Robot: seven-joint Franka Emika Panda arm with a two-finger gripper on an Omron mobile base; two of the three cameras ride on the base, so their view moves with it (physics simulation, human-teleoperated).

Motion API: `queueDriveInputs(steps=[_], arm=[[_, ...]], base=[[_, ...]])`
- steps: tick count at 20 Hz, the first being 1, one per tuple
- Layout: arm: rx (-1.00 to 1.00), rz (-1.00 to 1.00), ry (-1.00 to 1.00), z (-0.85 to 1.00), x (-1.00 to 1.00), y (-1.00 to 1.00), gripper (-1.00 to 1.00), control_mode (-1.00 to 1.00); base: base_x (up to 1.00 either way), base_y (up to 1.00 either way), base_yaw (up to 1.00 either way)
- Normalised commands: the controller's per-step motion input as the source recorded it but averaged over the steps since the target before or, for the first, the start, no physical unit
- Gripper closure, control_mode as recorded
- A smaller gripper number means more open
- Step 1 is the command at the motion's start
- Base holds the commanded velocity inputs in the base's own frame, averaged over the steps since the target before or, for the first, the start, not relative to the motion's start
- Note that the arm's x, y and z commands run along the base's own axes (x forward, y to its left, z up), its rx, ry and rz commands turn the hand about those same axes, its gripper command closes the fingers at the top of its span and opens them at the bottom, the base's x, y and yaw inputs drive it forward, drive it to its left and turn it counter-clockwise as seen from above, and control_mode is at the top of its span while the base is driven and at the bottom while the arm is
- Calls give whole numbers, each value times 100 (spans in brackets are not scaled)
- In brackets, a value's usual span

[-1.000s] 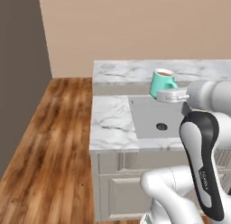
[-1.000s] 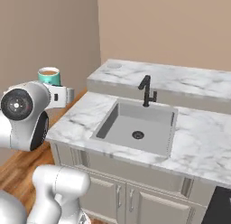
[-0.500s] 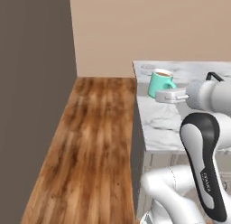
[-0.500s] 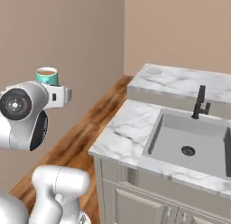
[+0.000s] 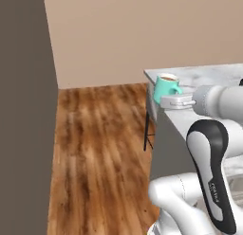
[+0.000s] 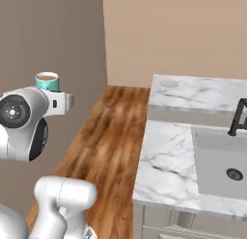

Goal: Pick the cup of tea, navigate to the dining table, and place it on the saucer.

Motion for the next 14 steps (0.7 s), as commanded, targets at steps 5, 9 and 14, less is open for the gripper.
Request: queueDriveInputs(steps=[5, 9, 14], arm=[[0, 0, 0, 0, 0, 0, 100, 100], [0, 0, 0, 0, 0, 0, 100, 100], [0, 0, 0, 0, 0, 0, 100, 100]], base=[[60, 91, -59], [50, 88, -64], [54, 100, -52]])
